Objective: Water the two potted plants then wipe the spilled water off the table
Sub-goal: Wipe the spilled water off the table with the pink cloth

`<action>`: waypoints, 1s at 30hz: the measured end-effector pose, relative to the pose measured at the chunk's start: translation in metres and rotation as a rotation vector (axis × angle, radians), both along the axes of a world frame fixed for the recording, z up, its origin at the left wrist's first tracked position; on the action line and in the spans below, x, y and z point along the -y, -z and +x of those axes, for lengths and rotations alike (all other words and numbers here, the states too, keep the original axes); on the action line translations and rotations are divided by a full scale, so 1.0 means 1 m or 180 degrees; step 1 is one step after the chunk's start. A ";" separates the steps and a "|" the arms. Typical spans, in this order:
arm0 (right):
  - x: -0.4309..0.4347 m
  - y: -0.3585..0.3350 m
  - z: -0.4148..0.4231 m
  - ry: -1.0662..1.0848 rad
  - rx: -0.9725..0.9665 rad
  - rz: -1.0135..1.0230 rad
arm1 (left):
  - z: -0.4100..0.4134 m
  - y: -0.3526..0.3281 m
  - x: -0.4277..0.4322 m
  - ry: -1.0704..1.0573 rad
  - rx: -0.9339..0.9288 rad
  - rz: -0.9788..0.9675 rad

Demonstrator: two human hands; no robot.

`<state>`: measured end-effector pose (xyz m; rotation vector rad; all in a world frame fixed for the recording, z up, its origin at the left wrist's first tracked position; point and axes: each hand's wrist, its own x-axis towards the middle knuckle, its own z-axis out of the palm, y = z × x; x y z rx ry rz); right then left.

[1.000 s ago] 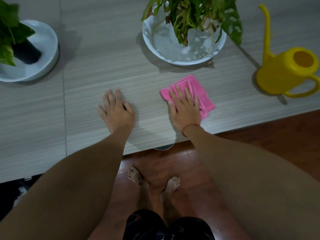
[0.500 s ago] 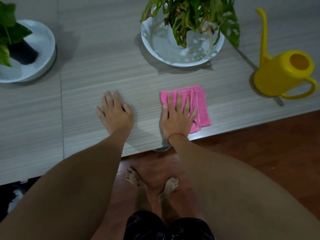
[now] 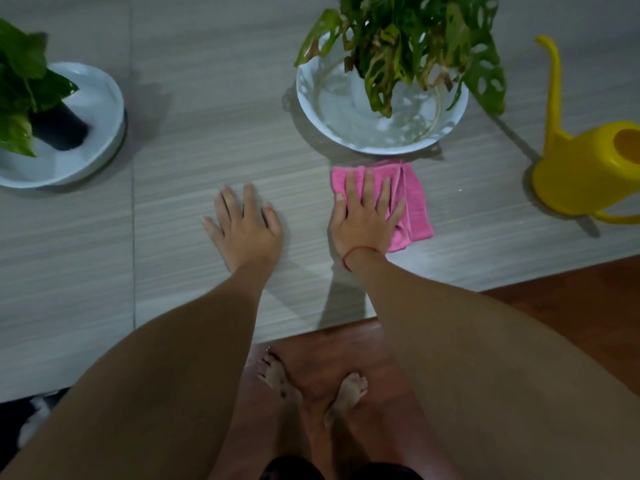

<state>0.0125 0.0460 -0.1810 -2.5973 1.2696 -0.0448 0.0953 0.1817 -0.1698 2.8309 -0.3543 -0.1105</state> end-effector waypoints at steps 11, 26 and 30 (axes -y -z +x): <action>-0.019 -0.004 -0.012 -0.1066 0.0154 -0.0065 | 0.005 0.007 -0.009 0.0136 -0.0123 -0.0091; -0.055 -0.004 0.019 -0.1094 0.0066 0.0127 | 0.021 0.004 -0.022 0.0094 0.0291 -0.0380; -0.044 -0.004 0.016 -0.1104 0.0150 0.0035 | 0.057 -0.002 -0.040 -0.0046 0.0284 -0.0192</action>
